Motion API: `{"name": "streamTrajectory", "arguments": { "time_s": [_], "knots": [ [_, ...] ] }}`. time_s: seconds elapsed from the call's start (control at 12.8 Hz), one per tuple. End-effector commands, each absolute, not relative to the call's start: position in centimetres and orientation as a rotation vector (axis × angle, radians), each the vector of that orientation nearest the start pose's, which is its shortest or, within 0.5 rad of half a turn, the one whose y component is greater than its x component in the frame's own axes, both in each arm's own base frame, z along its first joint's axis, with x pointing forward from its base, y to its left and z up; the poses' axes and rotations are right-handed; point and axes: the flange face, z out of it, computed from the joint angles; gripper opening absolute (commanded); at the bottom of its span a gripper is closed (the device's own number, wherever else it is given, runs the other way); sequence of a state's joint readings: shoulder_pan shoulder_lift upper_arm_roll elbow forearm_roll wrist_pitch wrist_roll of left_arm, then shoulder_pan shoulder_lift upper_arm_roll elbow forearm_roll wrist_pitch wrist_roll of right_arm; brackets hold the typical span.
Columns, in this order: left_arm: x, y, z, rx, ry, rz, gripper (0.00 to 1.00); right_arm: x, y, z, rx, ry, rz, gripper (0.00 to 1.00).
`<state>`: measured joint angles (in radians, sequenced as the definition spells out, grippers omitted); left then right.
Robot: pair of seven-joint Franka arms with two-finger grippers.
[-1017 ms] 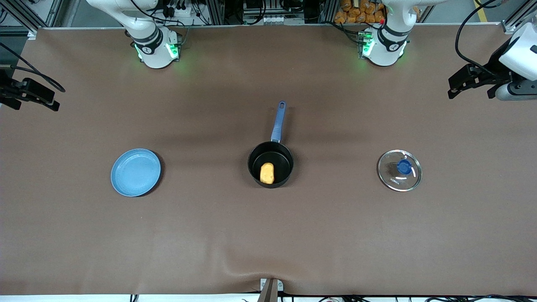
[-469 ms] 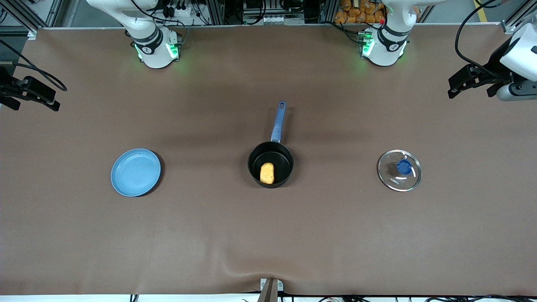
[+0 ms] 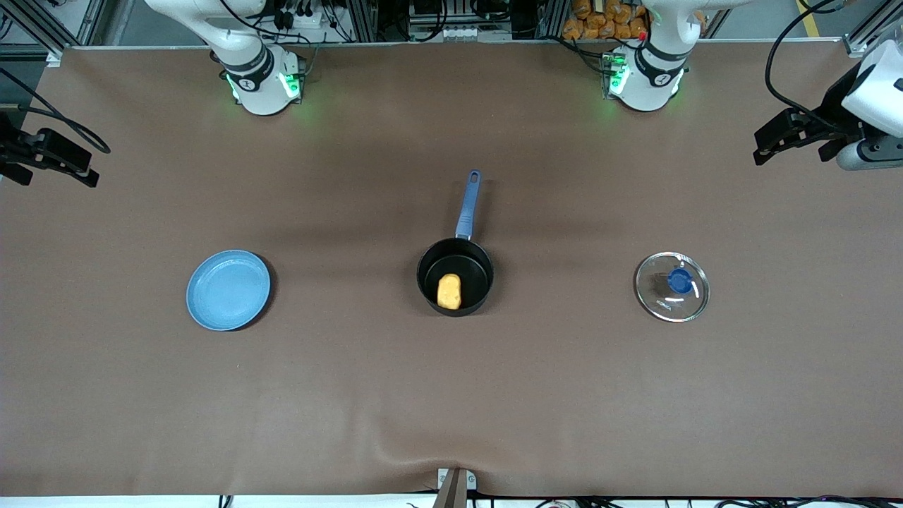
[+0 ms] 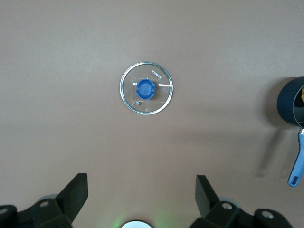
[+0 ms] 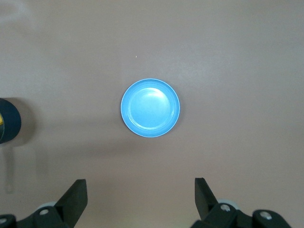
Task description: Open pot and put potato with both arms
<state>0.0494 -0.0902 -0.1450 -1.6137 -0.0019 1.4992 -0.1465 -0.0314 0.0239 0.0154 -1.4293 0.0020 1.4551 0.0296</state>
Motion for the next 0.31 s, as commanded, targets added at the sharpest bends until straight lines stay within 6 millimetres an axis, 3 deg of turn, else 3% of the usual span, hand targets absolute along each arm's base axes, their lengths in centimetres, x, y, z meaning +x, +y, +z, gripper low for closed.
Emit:
{"name": "streamTrajectory", "arguments": {
  "time_s": [0.0, 0.23],
  "knots": [
    [51.55, -5.17, 65.08, -3.125, -0.109, 0.054, 1.0, 54.46, -1.42, 67.1, -3.119, 0.092, -0.012, 1.0],
    [51.49, -5.17, 65.14, -3.125, -0.109, 0.054, 1.0, 54.45, -1.52, 67.1, -3.113, 0.095, -0.012, 1.0]
  ]
}}
